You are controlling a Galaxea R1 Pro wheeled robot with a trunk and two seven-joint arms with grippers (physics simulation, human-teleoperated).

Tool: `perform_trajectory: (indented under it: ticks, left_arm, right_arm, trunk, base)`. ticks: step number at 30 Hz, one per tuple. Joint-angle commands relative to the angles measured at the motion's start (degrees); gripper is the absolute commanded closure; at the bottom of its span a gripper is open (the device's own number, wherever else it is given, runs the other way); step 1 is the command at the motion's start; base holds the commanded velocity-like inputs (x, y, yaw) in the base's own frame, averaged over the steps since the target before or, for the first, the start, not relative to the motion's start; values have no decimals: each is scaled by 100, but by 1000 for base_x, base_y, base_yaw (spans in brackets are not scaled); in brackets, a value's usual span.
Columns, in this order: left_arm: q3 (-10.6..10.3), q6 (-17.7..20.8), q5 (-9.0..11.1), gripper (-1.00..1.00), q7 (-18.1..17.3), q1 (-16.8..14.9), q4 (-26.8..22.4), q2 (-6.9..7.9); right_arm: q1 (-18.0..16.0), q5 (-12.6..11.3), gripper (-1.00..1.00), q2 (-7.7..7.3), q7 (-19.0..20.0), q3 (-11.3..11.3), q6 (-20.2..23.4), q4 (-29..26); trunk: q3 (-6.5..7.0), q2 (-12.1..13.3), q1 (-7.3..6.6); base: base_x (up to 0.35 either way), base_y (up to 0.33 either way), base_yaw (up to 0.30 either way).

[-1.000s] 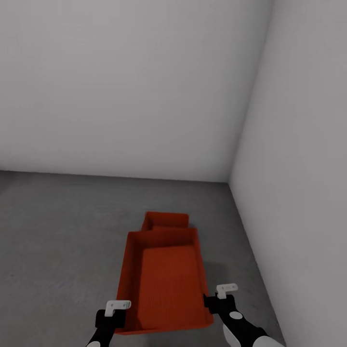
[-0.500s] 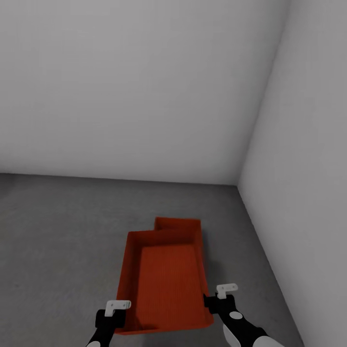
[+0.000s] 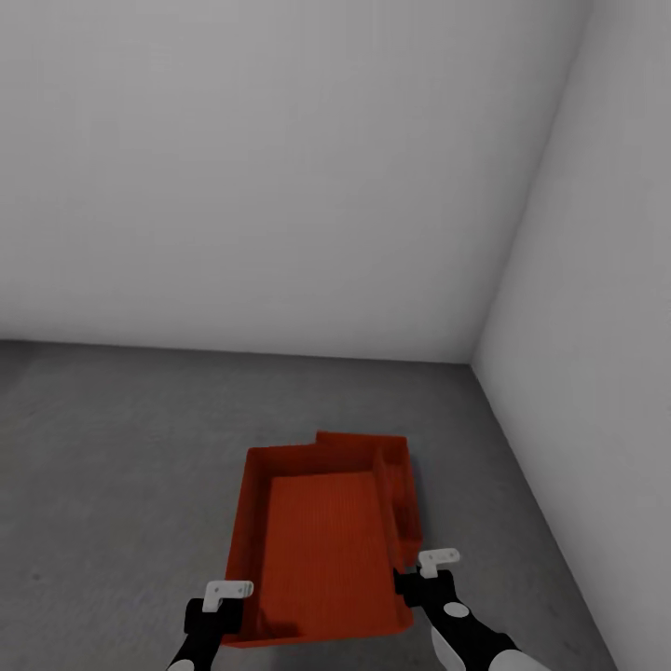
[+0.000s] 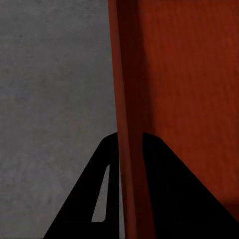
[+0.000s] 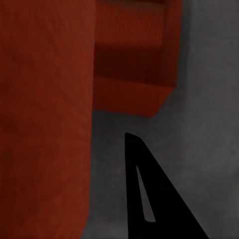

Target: Move the two storage containers from the living room to the garage. In the garage, place one container on the floor and stack the other container on top of it (either order is fine).

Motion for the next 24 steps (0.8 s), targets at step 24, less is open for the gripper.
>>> perform_trajectory:
  ticks: [24]
  left_arm:
    - [36,-22,-39,100,76,-1,4,-1]
  right_arm:
    - [-8,5,100,-15,-81,-50,-19,2]
  trunk:
    - [50,-2,0]
  base:
    - [12,9,-227]
